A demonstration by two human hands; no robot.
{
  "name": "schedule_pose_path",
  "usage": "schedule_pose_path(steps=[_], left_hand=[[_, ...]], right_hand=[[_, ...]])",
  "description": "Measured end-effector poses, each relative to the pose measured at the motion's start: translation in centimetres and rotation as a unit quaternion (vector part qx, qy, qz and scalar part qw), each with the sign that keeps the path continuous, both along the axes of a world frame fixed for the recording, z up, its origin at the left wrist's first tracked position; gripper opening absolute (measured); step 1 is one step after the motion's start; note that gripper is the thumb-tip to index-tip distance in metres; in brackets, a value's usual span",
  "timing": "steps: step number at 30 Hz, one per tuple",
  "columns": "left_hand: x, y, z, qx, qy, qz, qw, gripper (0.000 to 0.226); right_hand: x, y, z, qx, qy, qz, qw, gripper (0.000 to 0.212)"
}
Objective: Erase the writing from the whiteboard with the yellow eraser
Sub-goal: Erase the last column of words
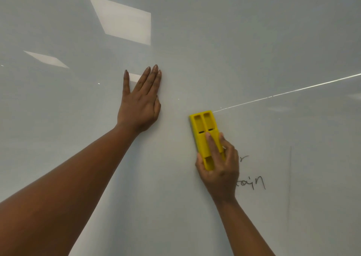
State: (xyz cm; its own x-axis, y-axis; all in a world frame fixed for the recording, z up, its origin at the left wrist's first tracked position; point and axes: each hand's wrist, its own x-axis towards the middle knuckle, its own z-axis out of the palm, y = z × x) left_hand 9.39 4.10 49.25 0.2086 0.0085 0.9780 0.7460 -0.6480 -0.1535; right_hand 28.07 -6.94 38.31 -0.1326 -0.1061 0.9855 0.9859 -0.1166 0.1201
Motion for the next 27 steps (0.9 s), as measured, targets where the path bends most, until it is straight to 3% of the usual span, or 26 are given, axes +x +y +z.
schedule_pose_path(steps=[7,9,13,19,21,27], left_hand=[[0.2,0.1,0.0,0.001,0.000,0.004,1.000,0.063],[0.3,0.2,0.0,0.003,-0.002,0.004,1.000,0.063],[0.3,0.3,0.0,0.004,0.002,0.003,1.000,0.063],[0.1,0.5,0.0,0.013,0.003,-0.011,1.000,0.062],[0.1,0.5,0.0,0.016,0.001,-0.015,1.000,0.061],[0.2,0.5,-0.1,0.010,-0.002,-0.012,1.000,0.060]], right_hand=[[1.0,-0.2,1.2,0.089,0.190,0.050,0.976,0.054],[-0.2,0.2,1.0,0.089,0.174,0.064,0.979,0.053],[-3.2,1.5,-1.5,0.017,0.047,0.049,0.998,0.044],[-2.3,0.9,-2.8,-0.061,-0.108,-0.001,0.992,0.048],[-0.6,0.1,-2.4,-0.044,-0.102,-0.015,0.994,0.047],[5.0,-2.5,-1.7,0.031,0.058,-0.014,0.998,0.046]])
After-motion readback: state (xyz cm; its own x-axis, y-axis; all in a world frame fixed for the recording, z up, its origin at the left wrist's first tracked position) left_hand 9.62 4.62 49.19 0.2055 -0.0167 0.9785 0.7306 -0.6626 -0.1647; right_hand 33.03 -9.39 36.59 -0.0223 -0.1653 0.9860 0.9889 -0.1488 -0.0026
